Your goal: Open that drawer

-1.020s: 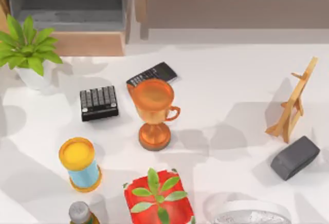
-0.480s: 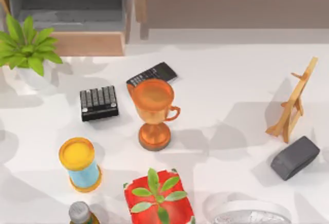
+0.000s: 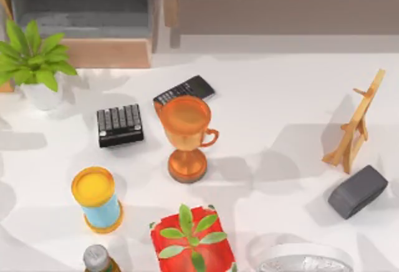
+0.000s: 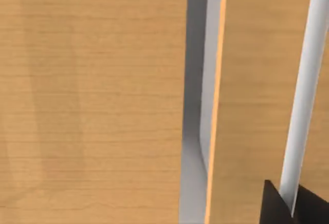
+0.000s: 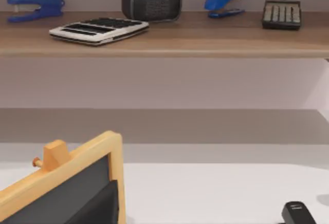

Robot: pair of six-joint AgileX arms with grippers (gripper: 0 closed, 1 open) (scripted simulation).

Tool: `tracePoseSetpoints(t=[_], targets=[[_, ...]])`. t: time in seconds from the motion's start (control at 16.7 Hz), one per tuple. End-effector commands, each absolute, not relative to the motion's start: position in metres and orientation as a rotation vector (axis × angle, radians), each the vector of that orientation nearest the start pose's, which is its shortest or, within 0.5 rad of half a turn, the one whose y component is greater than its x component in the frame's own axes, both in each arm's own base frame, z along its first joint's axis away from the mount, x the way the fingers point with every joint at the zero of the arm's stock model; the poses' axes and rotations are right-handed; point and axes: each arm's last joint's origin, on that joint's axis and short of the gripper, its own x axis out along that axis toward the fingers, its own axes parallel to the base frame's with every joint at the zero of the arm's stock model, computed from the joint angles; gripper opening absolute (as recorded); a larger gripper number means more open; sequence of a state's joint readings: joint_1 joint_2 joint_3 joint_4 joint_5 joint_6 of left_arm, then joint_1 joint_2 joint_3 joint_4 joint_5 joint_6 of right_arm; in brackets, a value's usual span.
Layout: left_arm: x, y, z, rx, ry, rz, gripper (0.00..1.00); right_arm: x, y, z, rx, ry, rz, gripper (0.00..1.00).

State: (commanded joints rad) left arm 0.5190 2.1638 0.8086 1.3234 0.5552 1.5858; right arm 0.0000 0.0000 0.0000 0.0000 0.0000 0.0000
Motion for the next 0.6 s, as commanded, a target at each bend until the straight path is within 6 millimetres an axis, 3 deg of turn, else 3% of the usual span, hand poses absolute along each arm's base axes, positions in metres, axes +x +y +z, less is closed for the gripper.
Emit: tracePoseSetpoints(t=[0.24, 0.6], targets=[[0.307, 0.174, 0.088, 1.555, 0.005, -0.032, 0.0, 0.106, -0.001, 0.16, 0.0, 0.0, 0.0, 1.0], [0.303, 0.175, 0.088, 1.559, 0.004, -0.029, 0.0, 0.106, -0.001, 0.16, 0.0, 0.0, 0.0, 1.0]])
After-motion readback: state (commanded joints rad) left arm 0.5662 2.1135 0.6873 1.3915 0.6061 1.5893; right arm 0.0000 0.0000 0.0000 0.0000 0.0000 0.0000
